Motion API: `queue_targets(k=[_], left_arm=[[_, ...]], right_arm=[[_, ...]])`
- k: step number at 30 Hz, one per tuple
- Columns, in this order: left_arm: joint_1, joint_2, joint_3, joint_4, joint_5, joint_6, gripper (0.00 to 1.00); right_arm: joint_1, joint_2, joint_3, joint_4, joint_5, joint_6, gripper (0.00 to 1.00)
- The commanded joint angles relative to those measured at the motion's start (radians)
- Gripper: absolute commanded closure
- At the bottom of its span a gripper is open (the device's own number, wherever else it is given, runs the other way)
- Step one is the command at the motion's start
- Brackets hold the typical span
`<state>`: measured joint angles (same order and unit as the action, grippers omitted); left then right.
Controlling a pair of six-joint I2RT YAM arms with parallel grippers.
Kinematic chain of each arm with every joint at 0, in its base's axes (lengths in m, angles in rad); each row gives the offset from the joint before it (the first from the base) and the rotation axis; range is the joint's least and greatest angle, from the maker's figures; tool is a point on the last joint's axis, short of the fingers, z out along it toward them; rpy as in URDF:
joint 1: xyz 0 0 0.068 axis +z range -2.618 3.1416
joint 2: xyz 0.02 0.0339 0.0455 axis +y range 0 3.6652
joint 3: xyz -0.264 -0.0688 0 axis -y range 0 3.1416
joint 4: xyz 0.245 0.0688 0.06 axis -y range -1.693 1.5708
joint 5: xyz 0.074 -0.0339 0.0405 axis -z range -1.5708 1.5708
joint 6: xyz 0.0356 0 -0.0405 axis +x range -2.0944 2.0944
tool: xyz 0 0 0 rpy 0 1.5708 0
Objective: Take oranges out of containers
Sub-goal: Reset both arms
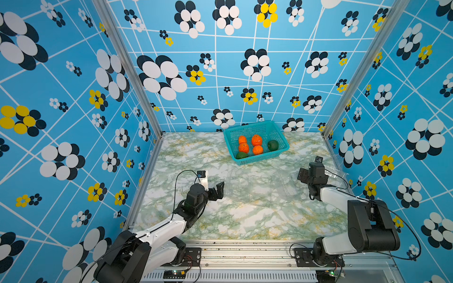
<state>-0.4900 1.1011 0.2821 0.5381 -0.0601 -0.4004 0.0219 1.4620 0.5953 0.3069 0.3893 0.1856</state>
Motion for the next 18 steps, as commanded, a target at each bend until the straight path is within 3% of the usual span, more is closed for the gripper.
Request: queue_targets(k=[1, 5, 9, 15, 18], left_arm=[[0.04, 0.029, 0.029, 0.025, 0.05, 0.043, 0.01], [0.114, 0.084, 0.051, 0.032, 0.113, 0.021, 0.0], [0.149, 0.108, 0.077, 0.018, 0.137, 0.019, 0.0], [0.184, 0.052, 0.086, -0.038, 0.106, 0.058, 0.0], [0.228, 0.053, 0.089, 0.025, 0.107, 0.082, 0.0]], right_arm=[[-0.021, 0.018, -0.02, 0.16, 0.04, -0.011, 0.04], [-0.022, 0.02, -0.023, 0.164, 0.012, -0.02, 0.04], [-0.021, -0.01, -0.102, 0.286, -0.046, -0.047, 0.03], [-0.021, -0.01, -0.15, 0.375, -0.104, -0.078, 0.02], [-0.011, 0.016, -0.159, 0.416, -0.116, -0.094, 0.01]])
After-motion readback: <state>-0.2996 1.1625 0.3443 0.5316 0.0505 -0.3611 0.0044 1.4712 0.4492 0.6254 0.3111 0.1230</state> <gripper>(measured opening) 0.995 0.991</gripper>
